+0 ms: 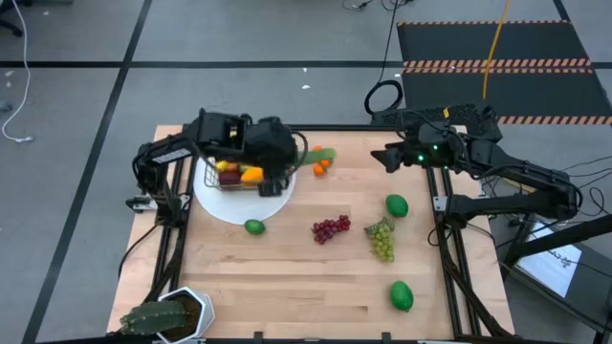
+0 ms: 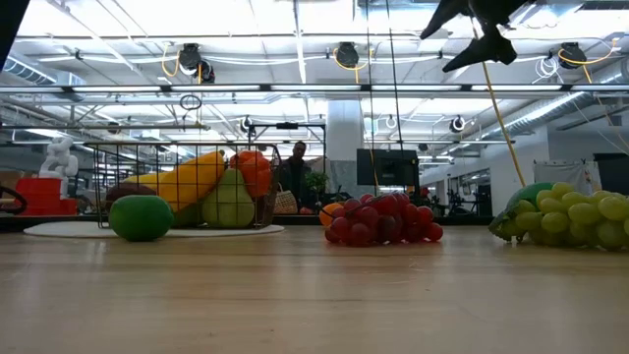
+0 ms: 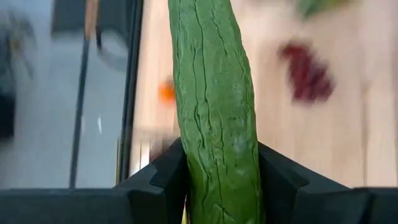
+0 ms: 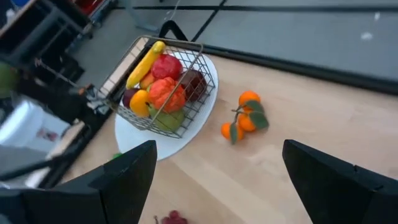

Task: Build produce basket
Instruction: Put the cucumber into the wired basket

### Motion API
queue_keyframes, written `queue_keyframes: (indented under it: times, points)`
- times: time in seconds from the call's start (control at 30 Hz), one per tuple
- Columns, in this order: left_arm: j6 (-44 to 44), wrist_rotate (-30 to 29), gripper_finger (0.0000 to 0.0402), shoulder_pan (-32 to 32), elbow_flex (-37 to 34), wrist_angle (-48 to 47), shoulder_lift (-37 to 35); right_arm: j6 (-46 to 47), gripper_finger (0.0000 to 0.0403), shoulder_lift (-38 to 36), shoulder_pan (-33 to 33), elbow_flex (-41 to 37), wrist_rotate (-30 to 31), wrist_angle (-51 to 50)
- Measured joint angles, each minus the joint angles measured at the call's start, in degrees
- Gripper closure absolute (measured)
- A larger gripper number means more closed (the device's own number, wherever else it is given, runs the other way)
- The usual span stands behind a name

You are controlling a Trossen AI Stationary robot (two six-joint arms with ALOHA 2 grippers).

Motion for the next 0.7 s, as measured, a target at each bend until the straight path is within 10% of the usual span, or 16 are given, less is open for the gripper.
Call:
queue_keyframes:
  times: [0.7]
  points:
    - [1.9, 10.6, 0.0254, 27.4, -44.6, 8.9, -14.6, 13.5, 0.0062, 9.3, 0.2, 0.0, 2.0, 22.2]
